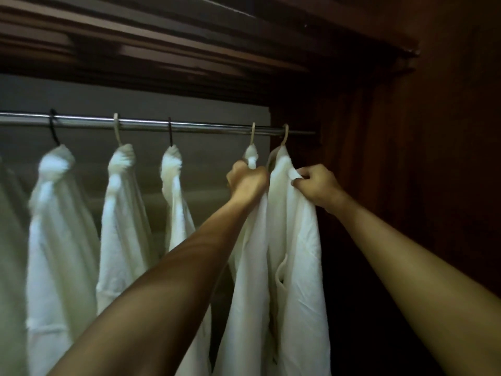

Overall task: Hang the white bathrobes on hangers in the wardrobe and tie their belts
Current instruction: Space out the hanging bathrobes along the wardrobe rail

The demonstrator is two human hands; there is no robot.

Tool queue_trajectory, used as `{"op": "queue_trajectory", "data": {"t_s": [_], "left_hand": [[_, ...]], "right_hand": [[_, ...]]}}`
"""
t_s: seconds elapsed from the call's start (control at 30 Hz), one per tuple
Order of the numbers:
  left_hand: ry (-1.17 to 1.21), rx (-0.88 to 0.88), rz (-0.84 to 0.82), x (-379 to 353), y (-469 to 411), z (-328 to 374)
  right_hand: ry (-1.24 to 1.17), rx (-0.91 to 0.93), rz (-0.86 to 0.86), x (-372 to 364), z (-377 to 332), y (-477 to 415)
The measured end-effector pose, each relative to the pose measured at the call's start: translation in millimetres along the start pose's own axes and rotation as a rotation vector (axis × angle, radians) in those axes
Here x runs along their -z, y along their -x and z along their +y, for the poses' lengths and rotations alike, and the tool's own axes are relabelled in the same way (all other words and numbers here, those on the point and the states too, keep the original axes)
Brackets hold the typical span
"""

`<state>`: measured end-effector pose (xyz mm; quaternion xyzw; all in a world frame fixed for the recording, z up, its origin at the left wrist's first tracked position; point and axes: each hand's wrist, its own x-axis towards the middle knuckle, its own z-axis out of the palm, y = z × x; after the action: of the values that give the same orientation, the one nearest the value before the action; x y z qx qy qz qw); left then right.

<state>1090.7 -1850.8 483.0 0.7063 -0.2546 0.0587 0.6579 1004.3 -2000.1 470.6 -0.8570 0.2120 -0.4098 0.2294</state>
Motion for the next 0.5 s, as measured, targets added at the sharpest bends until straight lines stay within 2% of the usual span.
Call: {"op": "queue_trajectory", "data": {"t_s": [0.5], "left_hand": [[-0.022, -0.027, 0.059, 81.4, 10.3, -4.2]], "right_hand": [[0.031, 0.037, -0.057, -16.8, -70.8, 26.9]]}}
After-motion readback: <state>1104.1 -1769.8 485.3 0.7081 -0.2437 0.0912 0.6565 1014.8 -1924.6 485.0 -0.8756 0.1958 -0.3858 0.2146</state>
